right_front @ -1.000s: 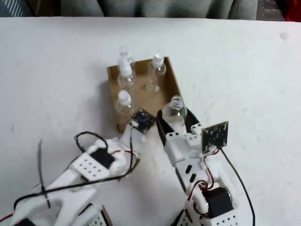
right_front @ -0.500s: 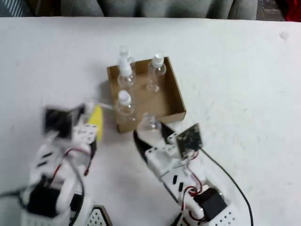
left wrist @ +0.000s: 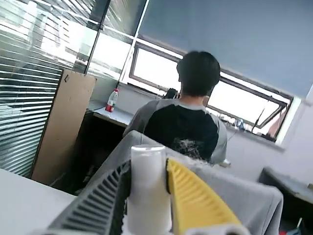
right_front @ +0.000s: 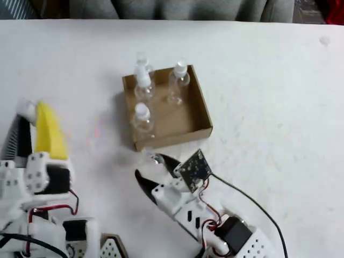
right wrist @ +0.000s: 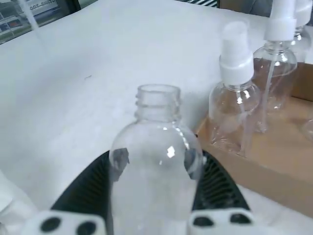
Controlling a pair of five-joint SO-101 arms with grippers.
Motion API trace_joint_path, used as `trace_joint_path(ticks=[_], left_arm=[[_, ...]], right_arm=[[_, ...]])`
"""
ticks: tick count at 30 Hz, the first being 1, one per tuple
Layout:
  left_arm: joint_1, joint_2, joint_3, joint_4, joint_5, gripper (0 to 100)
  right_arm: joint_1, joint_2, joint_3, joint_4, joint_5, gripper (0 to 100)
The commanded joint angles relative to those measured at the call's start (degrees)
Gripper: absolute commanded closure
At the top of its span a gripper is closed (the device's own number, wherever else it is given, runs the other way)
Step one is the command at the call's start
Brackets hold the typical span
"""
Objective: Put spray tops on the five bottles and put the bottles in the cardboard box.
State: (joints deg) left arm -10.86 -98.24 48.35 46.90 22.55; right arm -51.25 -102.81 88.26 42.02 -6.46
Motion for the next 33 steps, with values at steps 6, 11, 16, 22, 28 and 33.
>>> trace_joint_path(ticks=[6, 11, 16, 22, 28, 33], left_arm=[[-4.8, 10.0, -7.3, -3.9, 19.9, 98], [-4.6, 10.2, -7.2, -3.5, 20.6, 98], [-2.3, 10.1, -7.2, 2.1, 20.6, 98], [2.7, 10.1, -7.2, 6.5, 20.5, 98], [6.5, 10.1, -6.3, 7.6, 16.8, 98], [7.5, 10.1, -5.0, 6.5, 16.5, 98]], right_arm=[[-0.7, -0.5, 0.3, 0.5, 3.3, 98.3], [-4.6, -0.5, 0.3, 2.0, 4.0, 98.3], [-8.7, -0.5, 0.9, 2.6, 7.3, 98.3], [-8.7, -0.5, 1.4, 0.6, 7.6, 98.3], [-8.7, -0.5, 1.5, 0.3, 7.6, 98.3], [-8.6, -0.5, 1.5, -0.6, 7.6, 98.3]])
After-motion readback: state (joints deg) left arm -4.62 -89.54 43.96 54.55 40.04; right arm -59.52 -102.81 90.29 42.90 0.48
